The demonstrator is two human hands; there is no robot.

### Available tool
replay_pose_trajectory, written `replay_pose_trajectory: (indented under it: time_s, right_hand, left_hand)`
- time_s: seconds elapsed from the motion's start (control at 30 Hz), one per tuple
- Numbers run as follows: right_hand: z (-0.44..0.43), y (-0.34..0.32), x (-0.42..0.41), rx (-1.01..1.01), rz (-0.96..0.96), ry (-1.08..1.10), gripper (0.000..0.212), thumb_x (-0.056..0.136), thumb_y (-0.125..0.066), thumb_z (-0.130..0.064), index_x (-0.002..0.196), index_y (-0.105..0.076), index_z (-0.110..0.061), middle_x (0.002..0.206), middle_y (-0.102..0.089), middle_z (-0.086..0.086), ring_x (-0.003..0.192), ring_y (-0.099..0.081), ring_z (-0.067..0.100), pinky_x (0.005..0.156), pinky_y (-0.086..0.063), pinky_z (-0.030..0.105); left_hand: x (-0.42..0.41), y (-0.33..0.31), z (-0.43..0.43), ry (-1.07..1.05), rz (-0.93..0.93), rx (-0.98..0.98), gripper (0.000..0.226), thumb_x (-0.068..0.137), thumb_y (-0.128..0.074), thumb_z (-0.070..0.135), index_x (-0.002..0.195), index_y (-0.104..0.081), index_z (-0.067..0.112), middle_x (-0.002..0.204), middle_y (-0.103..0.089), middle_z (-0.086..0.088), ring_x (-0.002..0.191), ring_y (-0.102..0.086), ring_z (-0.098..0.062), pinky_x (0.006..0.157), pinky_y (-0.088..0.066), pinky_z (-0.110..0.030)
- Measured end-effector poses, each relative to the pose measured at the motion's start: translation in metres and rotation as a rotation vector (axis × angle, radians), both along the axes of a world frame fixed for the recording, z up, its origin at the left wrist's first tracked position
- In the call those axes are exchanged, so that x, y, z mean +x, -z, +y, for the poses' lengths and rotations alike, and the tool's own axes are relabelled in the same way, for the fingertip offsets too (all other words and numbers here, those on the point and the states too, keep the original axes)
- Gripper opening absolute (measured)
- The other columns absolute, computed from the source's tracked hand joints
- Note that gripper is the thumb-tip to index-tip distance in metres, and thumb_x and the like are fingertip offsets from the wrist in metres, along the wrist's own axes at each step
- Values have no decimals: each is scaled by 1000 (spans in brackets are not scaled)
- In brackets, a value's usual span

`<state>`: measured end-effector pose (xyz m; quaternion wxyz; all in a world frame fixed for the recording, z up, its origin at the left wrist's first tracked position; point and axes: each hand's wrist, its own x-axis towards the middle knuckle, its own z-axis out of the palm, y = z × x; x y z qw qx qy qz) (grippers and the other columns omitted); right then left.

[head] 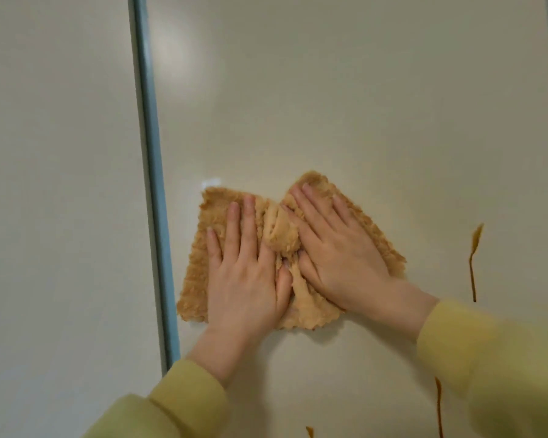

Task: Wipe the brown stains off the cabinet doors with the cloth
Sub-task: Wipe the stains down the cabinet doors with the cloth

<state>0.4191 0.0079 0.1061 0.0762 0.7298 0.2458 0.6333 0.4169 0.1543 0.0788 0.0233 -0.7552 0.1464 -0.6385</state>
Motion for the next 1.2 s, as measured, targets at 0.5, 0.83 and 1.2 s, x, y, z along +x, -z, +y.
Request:
replay_pose_trajectory:
  time_s: [0.5,0.83,1.2]
  right_hand:
    - [-29,15,0,7,-31,-24,55,82,-36,-28,132,-47,-7,140,-44,15,132,-39,25,109,-16,41]
    - [-194,-6,-1,177,52,38,61,82,-33,-35,140,-33,-15,149,-27,17,138,-20,27,109,-11,51]
    - [-233,10,-1,42,21,-18,59,81,-33,-24,136,-33,-4,144,-32,19,134,-22,28,107,-13,45]
  left_hand:
    - [-2,20,-36,-68,-4,-133,44,83,-34,36,83,-60,1,149,-14,-19,138,-11,-37,108,-1,-52]
    - [-3,-13,-205,24,-11,-142,61,80,-32,40,130,-48,7,149,-25,-17,139,-18,-33,110,-3,-50]
    - [-2,11,-240,52,45,-65,55,82,-32,36,127,-49,7,151,-22,-15,141,-14,-27,113,-1,-43]
